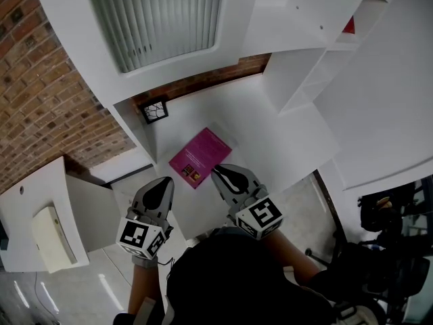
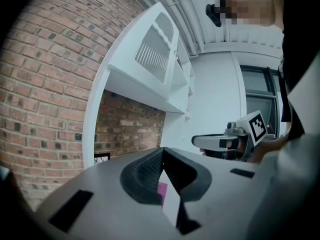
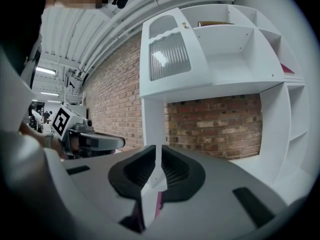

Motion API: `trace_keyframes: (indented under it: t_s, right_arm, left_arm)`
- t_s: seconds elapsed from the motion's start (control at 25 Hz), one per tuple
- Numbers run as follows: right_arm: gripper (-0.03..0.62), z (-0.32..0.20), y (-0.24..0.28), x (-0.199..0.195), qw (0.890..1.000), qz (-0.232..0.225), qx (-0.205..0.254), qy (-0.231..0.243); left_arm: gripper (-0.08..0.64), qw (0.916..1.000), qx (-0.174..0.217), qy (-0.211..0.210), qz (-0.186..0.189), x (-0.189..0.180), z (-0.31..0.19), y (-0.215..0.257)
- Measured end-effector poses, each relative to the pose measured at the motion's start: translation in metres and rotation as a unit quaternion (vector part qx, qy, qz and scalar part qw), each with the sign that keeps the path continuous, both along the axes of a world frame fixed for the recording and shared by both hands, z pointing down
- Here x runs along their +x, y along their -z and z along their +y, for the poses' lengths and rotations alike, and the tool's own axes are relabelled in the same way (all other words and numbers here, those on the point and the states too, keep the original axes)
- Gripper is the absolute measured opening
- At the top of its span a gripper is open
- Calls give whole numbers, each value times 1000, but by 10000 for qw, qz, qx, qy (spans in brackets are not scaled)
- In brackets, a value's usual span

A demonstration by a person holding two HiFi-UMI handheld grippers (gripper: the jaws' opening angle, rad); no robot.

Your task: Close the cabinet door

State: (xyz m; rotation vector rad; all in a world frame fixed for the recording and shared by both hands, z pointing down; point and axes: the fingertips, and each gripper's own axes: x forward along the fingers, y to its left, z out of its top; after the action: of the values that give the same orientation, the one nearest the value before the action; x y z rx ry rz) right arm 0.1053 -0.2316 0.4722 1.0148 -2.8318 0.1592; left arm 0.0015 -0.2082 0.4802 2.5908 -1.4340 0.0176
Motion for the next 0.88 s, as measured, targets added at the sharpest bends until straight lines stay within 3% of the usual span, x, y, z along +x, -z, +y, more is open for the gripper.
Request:
trace_keyframes:
  t_s: [0.88]
  right_arm:
    - [44,0,-8,-7,9999,97,-47,106]
  left_arm:
    - [9,9996,-34,188,-193,-2,-1,-8]
